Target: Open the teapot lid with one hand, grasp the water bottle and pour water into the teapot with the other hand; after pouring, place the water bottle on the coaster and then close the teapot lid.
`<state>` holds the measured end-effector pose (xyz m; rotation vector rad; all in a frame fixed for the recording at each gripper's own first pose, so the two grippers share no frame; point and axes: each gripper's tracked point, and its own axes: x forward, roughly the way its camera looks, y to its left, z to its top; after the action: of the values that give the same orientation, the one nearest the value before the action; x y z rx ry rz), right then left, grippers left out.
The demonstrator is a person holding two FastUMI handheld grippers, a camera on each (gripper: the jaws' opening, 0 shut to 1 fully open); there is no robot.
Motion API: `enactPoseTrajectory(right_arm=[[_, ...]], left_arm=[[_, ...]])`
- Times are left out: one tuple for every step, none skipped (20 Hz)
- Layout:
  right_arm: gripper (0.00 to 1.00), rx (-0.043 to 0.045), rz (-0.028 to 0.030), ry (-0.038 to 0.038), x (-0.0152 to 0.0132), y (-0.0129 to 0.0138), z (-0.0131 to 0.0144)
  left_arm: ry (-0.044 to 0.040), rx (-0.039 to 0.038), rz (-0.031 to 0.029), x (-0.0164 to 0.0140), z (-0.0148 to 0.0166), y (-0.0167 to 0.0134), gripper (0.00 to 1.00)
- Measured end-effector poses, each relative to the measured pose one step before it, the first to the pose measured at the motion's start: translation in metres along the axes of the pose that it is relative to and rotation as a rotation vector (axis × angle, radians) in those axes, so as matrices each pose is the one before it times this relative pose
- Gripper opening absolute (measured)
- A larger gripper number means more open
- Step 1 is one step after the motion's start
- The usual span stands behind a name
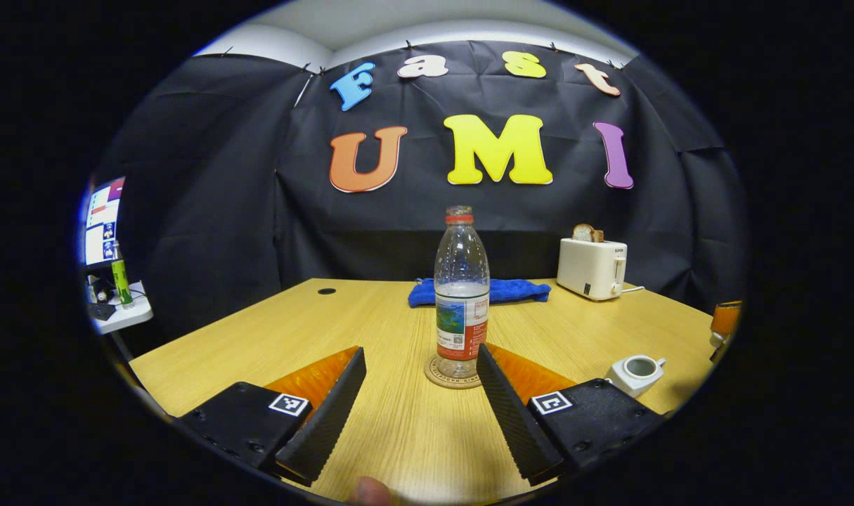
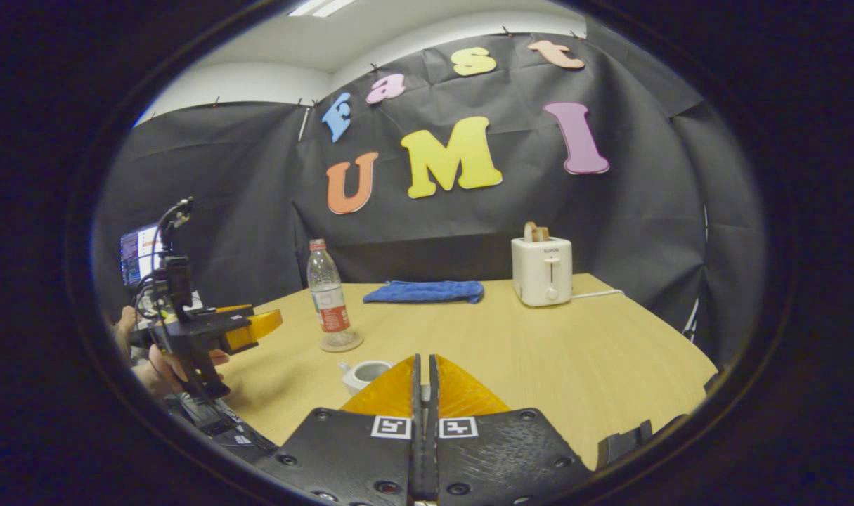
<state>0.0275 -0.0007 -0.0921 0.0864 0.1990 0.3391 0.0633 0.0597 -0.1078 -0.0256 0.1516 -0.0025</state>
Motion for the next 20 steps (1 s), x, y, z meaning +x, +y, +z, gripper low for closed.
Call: enactPoseTrajectory(right_arm=[[0.00,-0.00714,0.02476,-0.01557,0.00802,0.01182,0.00716],[0.00,-0.00645,0.01755,-0.00458,0.00784,0.00807,0.00293],[0.00,-0.00813,0.01860,-0.00390,0.00828,0.00825,0.00169],[0.00,-0.01443,0.01035,-0.00158,0.00841,0.00686,0.00114],[0.00,-0.01364,0.00741,0.00215,0.00821,0.00432,-0.00013],[0.00,-0.00895,0.00986,0.00201,0.00852,0.00459,-0.00161],[0.00,-0.00864,0.00771,0.00792,0.00867,0.00416,-0.00382],[0.00,-0.00515,0.01117,0.01057,0.00743,0.00385,-0.00399],[0.00,-0.00584,0.00521,0.00972,0.00554,0.00295,-0.00465],[0.00,-0.00944,0.00117,0.00787,0.00529,0.00123,-0.00388],[0.00,-0.01171,-0.00251,0.00216,0.00399,0.00076,-0.00213],[0.00,-0.00643,-0.00402,0.00274,0.00319,-0.00067,-0.00252],[0.00,0.00289,-0.00097,0.00264,0.00198,-0.00016,-0.00291],[0.00,0.00086,-0.00224,-0.00003,0.00342,-0.00017,-0.00149],[0.00,-0.00150,-0.00511,-0.00048,0.00236,-0.00149,0.00016],[0.00,-0.00051,-0.00189,0.00042,0.00156,-0.00134,-0.00222],[0.00,0.00098,-0.00234,0.00189,0.00212,-0.00120,-0.00201],[0.00,0.00405,-0.00353,0.00417,0.00192,-0.00188,-0.00225],[0.00,0.00934,0.00228,0.00720,0.00099,-0.00092,-0.00327],[0.00,0.00528,-0.00293,0.00460,0.00173,-0.00028,-0.00346]], left_arm=[[-0.02165,0.00262,0.00790,-0.01587,0.00405,0.00416,0.99],[-0.01449,0.00355,0.00597,-0.01094,0.00306,0.00432,0.99],[-0.01084,0.00339,0.00510,-0.01027,0.00277,0.00418,0.99],[-0.00477,0.00108,0.00616,-0.00707,0.00035,0.00420,0.99],[-0.00374,0.00065,0.00851,-0.00746,0.00014,0.00453,0.99],[-0.00340,-0.00116,0.01155,-0.00702,0.00089,0.00616,0.99],[-0.00659,-0.00030,0.01333,-0.00587,-0.00012,0.00700,0.99],[-0.00779,-0.00364,0.01665,-0.00373,0.00125,0.00617,0.99],[-0.00652,0.00017,0.01365,-0.00544,-0.00007,0.00531,0.99],[-0.00553,0.00227,0.01419,-0.00509,0.00705,0.00636,0.99],[-0.00425,0.00495,0.00837,-0.00271,-0.00065,0.00460,0.99],[0.00486,0.00668,0.00420,-0.00289,-0.00073,0.00213,0.99],[0.00668,0.00131,0.00400,-0.00265,-0.00097,0.00181,0.99],[-0.00229,-0.00207,-0.00327,-0.00178,0.00262,-0.00131,0.99],[-0.00336,-0.00320,-0.00544,-0.00098,0.00148,-0.00125,0.99],[-0.00194,-0.00105,-0.00367,-0.00027,0.00034,-0.00088,0.99],[-0.00215,0.00077,0.00135,-0.00143,0.00079,0.00026,0.99],[-0.00288,-0.00281,-0.00068,0.00002,0.00087,0.00069,0.99],[0.00539,-0.00583,-0.00624,-0.00024,-0.00123,-0.00144,0.99],[0.00213,-0.00334,0.00024,0.00048,-0.00053,0.00059,0.99]])
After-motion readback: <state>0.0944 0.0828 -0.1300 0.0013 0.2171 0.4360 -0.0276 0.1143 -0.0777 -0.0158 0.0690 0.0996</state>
